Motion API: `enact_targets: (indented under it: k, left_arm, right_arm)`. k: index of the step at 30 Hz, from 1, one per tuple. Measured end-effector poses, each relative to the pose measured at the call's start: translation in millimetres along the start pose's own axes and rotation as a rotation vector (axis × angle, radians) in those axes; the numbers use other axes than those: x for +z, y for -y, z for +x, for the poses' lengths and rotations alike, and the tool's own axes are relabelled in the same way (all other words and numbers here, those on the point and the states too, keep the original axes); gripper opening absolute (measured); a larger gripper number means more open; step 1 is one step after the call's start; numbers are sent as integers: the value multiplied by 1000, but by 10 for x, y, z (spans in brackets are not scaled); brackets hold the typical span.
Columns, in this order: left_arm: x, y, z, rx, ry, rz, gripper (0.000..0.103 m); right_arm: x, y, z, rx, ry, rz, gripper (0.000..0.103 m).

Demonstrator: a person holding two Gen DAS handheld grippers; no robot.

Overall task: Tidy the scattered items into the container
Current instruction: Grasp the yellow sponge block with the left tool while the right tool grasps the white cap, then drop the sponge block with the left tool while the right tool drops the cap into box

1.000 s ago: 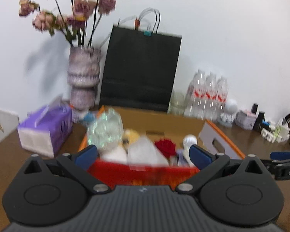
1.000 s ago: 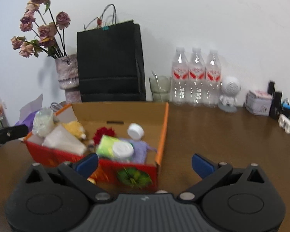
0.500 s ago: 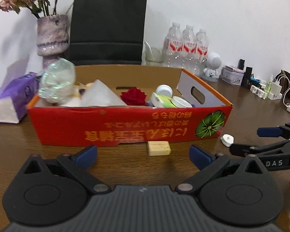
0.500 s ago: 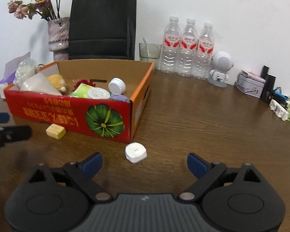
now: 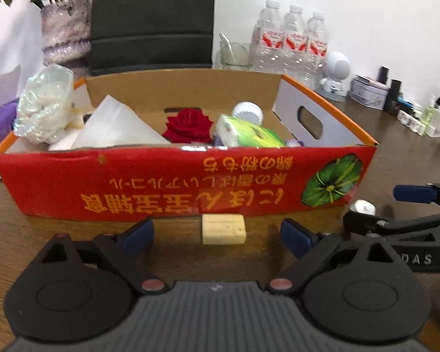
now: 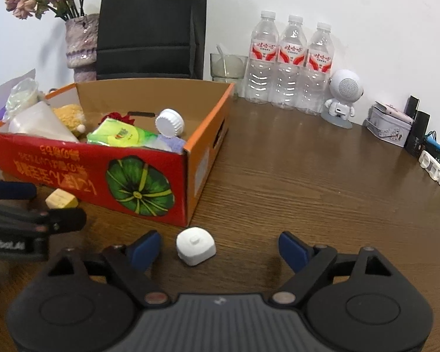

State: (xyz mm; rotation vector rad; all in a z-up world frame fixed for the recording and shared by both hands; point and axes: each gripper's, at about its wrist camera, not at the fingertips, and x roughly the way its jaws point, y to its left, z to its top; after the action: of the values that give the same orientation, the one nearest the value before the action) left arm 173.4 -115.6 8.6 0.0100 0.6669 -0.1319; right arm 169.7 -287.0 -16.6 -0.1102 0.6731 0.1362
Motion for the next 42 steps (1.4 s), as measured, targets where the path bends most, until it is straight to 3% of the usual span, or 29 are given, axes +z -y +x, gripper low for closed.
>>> enact_targets:
  k: [5, 7, 9, 11, 13, 35, 42]
  left_arm:
    - [9, 45, 24, 30, -7, 5, 80]
    - [15, 53, 18, 45, 1, 10, 72]
    - [12, 50, 3, 58, 7, 10, 63]
    - [7, 37, -13, 47, 15, 8, 40]
    - [0, 34, -27, 46, 20, 7, 31]
    - [-124, 15, -290, -48, 60, 8, 31]
    - [-191, -69, -659, -54, 143, 38, 31]
  right_arm:
    - [-18, -23, -10, 18, 15, -14, 76]
    - [-9, -25, -17, 27, 16, -7, 63]
    - [-6, -22, -31, 38, 17, 2, 37]
    - [-7, -19, -50, 54, 14, 4, 26]
    - [-20, -53, -72, 39, 17, -13, 26]
    - [-61, -29, -277, 52, 64, 9, 26]
    - [-83, -113, -570, 74, 126, 7, 26]
